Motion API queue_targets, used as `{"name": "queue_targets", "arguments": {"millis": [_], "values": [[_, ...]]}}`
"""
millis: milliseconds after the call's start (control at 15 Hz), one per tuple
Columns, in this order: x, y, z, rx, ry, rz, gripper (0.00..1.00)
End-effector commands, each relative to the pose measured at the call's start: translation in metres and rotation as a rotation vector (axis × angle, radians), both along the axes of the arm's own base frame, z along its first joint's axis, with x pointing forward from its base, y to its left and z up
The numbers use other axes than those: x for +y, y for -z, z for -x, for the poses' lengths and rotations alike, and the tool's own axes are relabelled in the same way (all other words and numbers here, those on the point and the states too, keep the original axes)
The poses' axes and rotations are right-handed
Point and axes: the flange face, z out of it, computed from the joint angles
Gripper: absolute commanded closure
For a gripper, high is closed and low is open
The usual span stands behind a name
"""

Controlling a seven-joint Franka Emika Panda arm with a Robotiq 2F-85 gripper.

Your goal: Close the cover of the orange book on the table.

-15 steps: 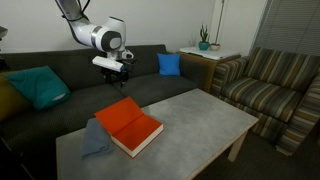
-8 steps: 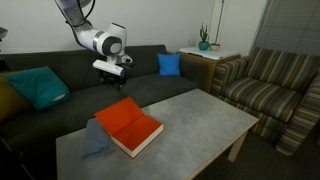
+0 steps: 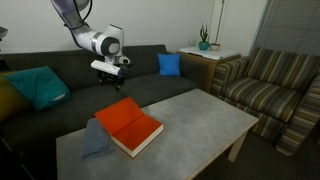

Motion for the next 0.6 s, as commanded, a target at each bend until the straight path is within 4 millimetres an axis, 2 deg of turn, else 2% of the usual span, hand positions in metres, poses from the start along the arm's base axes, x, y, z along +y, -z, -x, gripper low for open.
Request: {"name": "queue_targets", "arguments": {"millis": [0,400,467,533], "values": [[0.012,0.035,0.004,0.061,-0.023,0.018,0.0],[0.018,0.096,0.02,0.167,0.002,0.029,0.0],[0.016,0.087,0.029,0.181,0.004,0.034,0.0],[0.016,0.093,0.031,0.196,0.008,0.028,0.0]]}}
